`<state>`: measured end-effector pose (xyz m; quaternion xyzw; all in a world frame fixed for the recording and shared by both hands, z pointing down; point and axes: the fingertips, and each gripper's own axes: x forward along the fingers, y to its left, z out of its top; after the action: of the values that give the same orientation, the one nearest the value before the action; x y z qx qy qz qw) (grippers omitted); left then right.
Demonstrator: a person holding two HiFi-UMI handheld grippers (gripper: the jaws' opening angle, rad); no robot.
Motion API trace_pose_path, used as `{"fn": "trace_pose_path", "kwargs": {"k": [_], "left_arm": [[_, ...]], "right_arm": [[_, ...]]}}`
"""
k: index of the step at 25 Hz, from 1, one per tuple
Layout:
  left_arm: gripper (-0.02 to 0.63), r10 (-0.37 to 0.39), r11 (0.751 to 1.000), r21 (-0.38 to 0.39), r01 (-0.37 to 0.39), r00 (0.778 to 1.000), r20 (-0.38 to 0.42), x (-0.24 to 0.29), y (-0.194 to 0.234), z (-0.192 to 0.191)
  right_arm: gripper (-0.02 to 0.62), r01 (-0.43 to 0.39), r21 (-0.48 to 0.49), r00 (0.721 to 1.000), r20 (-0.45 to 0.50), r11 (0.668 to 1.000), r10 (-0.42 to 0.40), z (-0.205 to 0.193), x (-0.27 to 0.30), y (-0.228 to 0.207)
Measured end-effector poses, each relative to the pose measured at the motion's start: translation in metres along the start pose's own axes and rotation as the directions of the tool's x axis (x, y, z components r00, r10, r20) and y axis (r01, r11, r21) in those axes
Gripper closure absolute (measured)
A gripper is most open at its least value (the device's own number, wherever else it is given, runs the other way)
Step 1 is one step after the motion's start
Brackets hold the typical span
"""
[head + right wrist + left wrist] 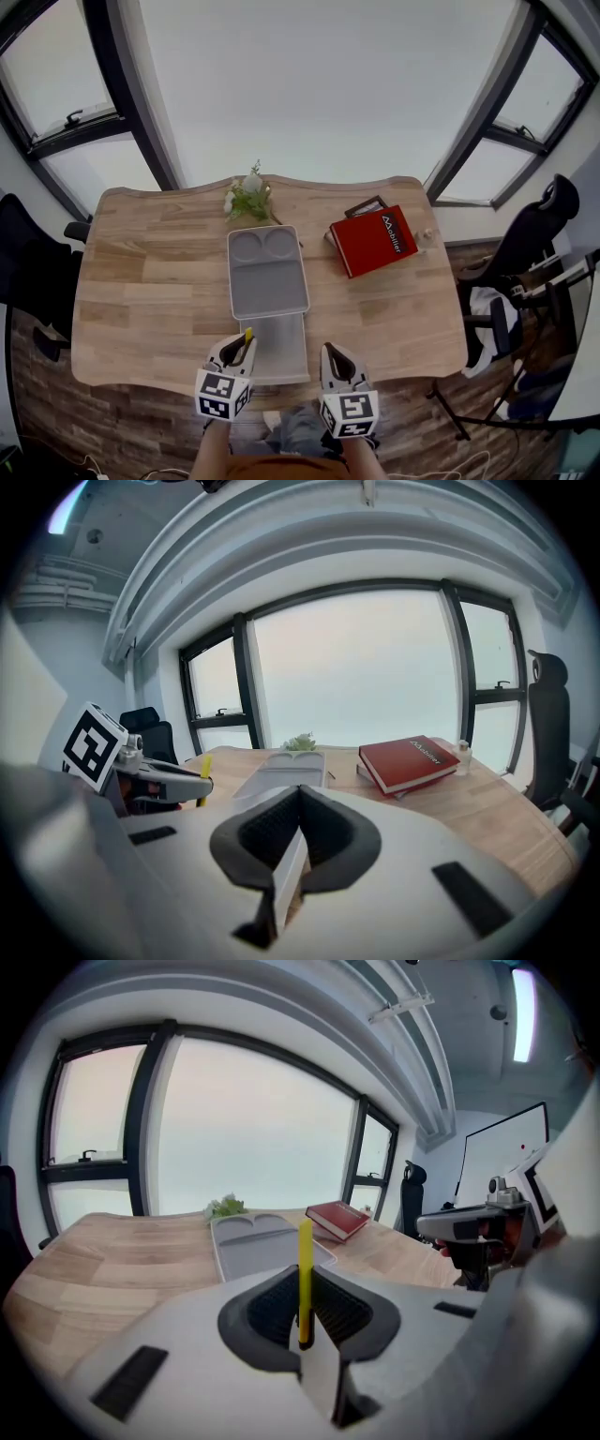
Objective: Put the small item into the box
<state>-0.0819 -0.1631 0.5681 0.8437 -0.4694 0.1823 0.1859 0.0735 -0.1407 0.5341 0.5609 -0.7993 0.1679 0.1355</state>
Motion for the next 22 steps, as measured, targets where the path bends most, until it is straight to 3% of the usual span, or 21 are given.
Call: {"fn": "trace_pose_path", "kwargs": {"k": [4, 11, 22], "left_arm": [[0.566, -0.027, 0.999, 0.031, 0.031, 0.993, -0.116, 0.018, -0.008, -0.026], [0.566, -0.078, 0.995, 0.041, 0.09, 0.969, -0.234, 0.039, -0.02, -0.051], [0.566, -0.149, 0.98, 0.049, 0.193, 0.873, -0.464, 0.068, -0.033, -0.087]], "right_arm": [[0.592, -0.004, -0.002, 0.999, -0.034, 1.0, 0.004, -0.012, 0.008, -0.007], [0.592, -0.014, -0.003, 0.995, -0.098, 1.0, 0.014, -0.032, 0.02, -0.014], [0.592, -0.006, 0.009, 0.988, -0.151, 1.0, 0.008, -0.047, 0.037, -0.038]]}}
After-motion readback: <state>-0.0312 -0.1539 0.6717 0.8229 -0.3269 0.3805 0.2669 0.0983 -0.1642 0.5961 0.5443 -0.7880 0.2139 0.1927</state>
